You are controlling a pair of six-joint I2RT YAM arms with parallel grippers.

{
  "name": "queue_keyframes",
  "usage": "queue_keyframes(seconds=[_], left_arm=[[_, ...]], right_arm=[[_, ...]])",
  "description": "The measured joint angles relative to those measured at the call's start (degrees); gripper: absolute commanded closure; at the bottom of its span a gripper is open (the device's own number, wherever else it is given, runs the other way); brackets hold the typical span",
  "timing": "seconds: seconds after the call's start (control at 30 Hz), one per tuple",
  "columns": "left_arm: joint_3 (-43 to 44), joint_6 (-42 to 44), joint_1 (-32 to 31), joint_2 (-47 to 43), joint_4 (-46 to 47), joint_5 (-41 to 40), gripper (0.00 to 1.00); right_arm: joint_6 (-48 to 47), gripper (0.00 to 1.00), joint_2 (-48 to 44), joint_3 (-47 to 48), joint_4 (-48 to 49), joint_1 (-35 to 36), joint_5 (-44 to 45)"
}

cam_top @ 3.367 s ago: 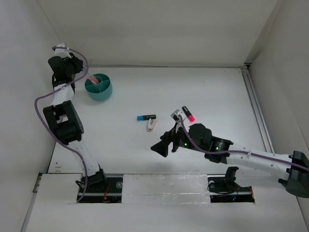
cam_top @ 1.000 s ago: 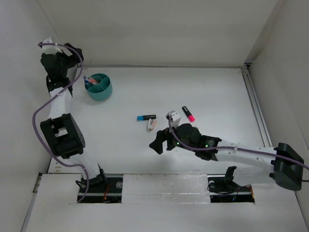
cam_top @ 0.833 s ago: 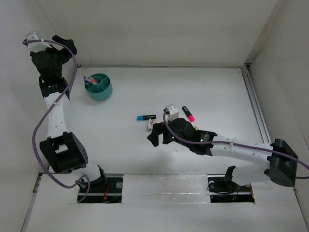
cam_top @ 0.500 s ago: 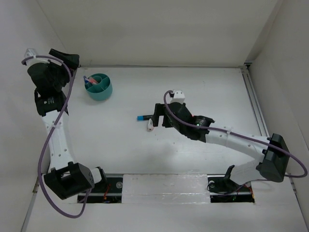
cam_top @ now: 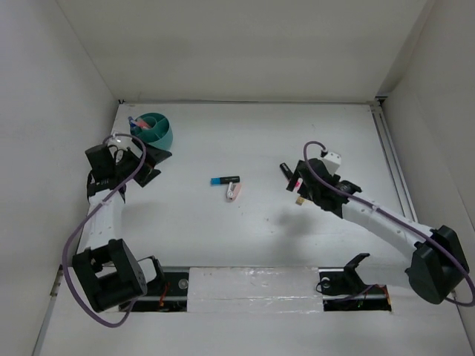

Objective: Sort the stationery into containers
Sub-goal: Pick up the stationery from the center of the board.

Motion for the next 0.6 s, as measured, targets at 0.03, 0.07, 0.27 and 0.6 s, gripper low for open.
queue_keyframes(seconds=[0.03, 0.07, 0.27, 0.6], left_arm=[[-1.2, 0.1, -0.1, -0.7, -0.4, -0.2, 0.00], [-1.9, 0.3, -0.4, -1.6, -1.4, -1.0, 0.00], [3.3, 5.3, -4.5, -13.6, -8.2, -12.4, 0.00], [5.5, 7.2, -5.7, -24.7, -12.3, -28.3, 0.00]], right_arm=[[0.1, 0.07, -0.5, -1.7, -0.1, -1.7, -0.6], [0.2, 0.07, -0.9, -3.2, -0.4, -3.0, -1.5], [0.2, 0.14, 1.8, -5.6, 0.1, -6.8, -4.5], [3.3, 0.30, 12.5, -4.2, -0.5, -4.4, -4.1]])
